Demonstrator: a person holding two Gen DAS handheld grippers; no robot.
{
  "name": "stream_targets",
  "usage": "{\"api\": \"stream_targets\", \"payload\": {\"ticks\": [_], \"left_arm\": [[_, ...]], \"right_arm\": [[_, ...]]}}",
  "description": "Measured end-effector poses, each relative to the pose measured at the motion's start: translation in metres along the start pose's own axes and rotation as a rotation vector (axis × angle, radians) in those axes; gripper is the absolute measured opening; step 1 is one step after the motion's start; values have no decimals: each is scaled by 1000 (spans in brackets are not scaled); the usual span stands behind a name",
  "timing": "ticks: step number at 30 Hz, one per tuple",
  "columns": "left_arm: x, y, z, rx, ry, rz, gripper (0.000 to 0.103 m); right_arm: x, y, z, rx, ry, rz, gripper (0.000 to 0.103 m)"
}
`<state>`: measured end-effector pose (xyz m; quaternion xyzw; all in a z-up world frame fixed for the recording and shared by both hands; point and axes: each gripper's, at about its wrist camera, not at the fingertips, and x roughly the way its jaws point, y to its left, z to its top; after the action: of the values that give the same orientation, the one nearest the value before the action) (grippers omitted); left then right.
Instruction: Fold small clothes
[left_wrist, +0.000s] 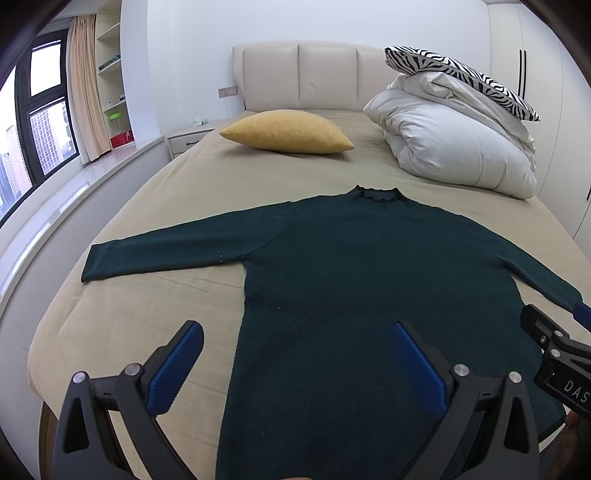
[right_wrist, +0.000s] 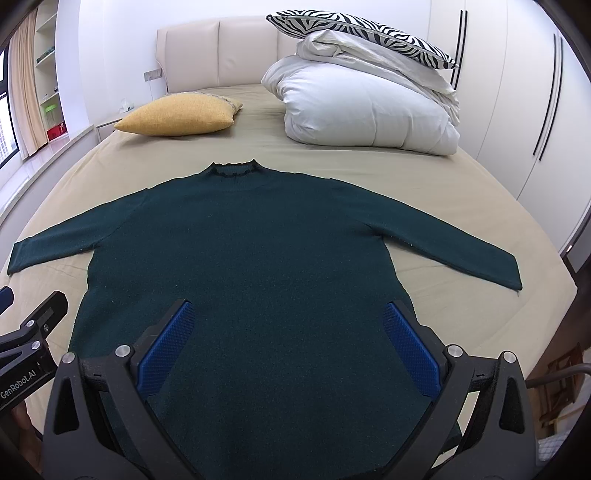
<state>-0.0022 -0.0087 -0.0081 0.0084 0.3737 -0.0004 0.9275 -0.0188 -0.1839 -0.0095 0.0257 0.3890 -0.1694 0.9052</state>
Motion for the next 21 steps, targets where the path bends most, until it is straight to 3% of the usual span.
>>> {"api": "stream_targets", "payload": {"ticks": [21], "left_arm": [[0, -1, 0, 0, 1, 0, 103]], "right_arm": [[1, 1, -1, -2, 1, 1, 103]]}}
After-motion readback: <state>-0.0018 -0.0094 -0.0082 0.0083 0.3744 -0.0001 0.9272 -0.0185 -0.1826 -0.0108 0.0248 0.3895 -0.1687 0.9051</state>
